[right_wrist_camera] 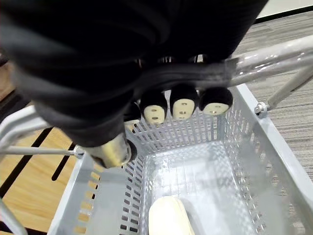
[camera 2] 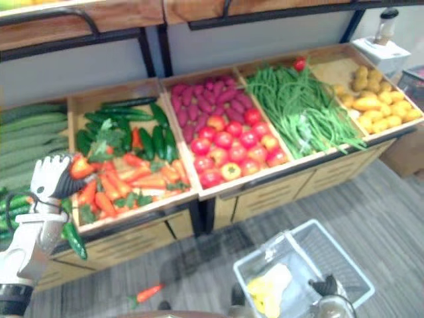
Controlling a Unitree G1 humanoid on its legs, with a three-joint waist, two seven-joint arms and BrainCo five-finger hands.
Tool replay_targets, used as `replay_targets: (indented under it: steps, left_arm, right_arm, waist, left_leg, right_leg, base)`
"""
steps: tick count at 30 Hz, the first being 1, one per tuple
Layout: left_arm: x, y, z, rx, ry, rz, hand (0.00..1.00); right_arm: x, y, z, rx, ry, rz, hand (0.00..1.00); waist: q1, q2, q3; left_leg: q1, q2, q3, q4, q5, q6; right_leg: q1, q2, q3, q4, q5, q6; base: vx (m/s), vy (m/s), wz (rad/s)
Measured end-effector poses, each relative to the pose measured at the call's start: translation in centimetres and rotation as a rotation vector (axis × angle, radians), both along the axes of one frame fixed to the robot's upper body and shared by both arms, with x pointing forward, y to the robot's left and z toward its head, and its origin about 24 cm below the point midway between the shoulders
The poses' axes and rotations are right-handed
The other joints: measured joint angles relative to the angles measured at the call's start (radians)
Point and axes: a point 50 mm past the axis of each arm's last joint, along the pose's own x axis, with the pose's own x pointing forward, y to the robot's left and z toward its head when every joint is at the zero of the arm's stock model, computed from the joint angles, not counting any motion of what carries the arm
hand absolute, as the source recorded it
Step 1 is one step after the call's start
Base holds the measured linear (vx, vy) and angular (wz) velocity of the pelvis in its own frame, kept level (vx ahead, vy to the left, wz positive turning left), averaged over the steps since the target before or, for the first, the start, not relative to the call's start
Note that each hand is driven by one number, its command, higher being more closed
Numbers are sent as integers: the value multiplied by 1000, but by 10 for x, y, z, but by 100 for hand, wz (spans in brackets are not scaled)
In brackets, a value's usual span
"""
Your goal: Pick vegetable in the basket
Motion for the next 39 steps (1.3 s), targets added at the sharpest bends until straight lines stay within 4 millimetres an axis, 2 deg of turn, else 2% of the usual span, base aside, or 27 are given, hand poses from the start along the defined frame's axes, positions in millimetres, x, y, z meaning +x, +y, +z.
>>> replay_targets:
  steps: [5, 7, 11, 13, 15, 19, 20, 22, 23, 24, 27, 30, 33, 36, 39]
  left_arm:
    - [-6, -28, 21, -83, -99, -164, 100]
    - [-10, -49, 29, -150, -117, -294, 100]
    - [-18, -91, 23, -222, -55, -523, 100]
    - [-24, -110, 24, -266, -29, -638, 100]
    - [-30, -134, 27, -315, -12, -784, 100]
    - [-33, -167, 34, -366, 3, -984, 100]
    - [-36, -180, 35, -364, 19, -1063, 100]
    - [-38, -188, 34, -359, 38, -1105, 100]
    - [-42, -195, 32, -359, 63, -1143, 100]
    - [-45, -201, 28, -366, 103, -1181, 100]
    - [-50, -213, 20, -372, 172, -1242, 100]
    - [-51, -223, 6, -341, 265, -1282, 100]
    - [-55, -229, -1, -337, 311, -1309, 100]
    - [-59, -239, -11, -335, 360, -1325, 100]
    - [-58, -241, -21, -295, 397, -1308, 100]
  right_arm:
    - [8, -26, 19, -78, -21, -3, 100]
    - [18, -37, 31, -129, -28, 26, 100]
    - [37, -41, 48, -177, -73, 97, 100]
    - [49, -37, 56, -197, -109, 139, 100]
    - [68, -26, 69, -227, -173, 226, 100]
    - [101, 0, 92, -291, -264, 402, 100]
    - [119, 13, 103, -308, -318, 471, 100]
    - [130, 21, 110, -316, -343, 510, 100]
    - [141, 30, 115, -318, -367, 548, 100]
    - [152, 42, 120, -320, -392, 599, 100]
    - [172, 68, 135, -330, -459, 705, 100]
    - [184, 95, 150, -332, -527, 819, 100]
    - [187, 111, 154, -319, -560, 895, 100]
    - [186, 121, 157, -275, -577, 935, 100]
    - [186, 131, 159, -221, -581, 985, 100]
  waist:
    - [-1, 7, -12]
    - [-2, 7, -13]
    - [-3, 6, -11]
    - [0, -4, -4]
    - [2, 7, -1]
    - [13, 24, 1]
    - [20, 26, 5]
    - [23, 29, 13]
    - [23, 39, 16]
    - [23, 32, 28]
    - [23, 39, 36]
    - [22, 52, 53]
    - [19, 56, 59]
    - [12, 54, 61]
    - [-6, 40, 70]
  left_leg:
    - [31, -1, 47, 1, -11, -3]
    - [54, 0, 96, 23, -35, -3]
    - [87, 17, 195, 95, -98, -5]
    - [101, 36, 261, 157, -148, -15]
    - [94, 87, 345, 273, -227, -28]
    - [105, 166, 480, 413, -317, -50]
    - [115, 200, 539, 467, -347, -62]
    - [129, 223, 578, 496, -361, -64]
    - [147, 240, 614, 516, -369, -72]
    - [164, 252, 648, 528, -378, -82]
    - [177, 276, 713, 556, -392, -96]
    - [215, 290, 782, 563, -399, -106]
    - [238, 294, 820, 563, -405, -117]
    - [248, 295, 840, 563, -409, -124]
    - [255, 293, 851, 562, -410, -125]
  right_leg:
    - [-4, 5, 58, 7, 5, 7]
    - [-2, 9, 110, 15, 9, 14]
    - [-6, 20, 211, 31, 15, 23]
    - [-11, 34, 269, 40, 14, 26]
    - [-26, 68, 349, 59, 12, 32]
    - [-76, 133, 443, 102, 11, 30]
    - [-99, 159, 473, 122, 16, 33]
    - [-107, 182, 500, 134, 23, 30]
    - [-112, 204, 526, 145, 26, 33]
    - [-119, 225, 553, 155, 27, 35]
    - [-144, 263, 601, 168, 38, 31]
    - [-146, 298, 647, 170, 44, 32]
    - [-146, 317, 674, 170, 44, 32]
    - [-146, 325, 687, 170, 44, 32]
    - [-145, 327, 696, 171, 45, 34]
  base:
    - [3, -3, -32]
    - [0, 2, -61]
    - [-14, 5, -81]
    - [-38, -20, -96]
    - [-79, -14, -112]
    - [-71, 4, -118]
    - [-30, 12, -106]
    - [-4, 16, -87]
    - [44, 28, -86]
    - [54, 33, -81]
    - [60, 38, -65]
    - [70, 45, -56]
    - [50, 36, -35]
    - [29, 29, -17]
    - [14, 21, -9]
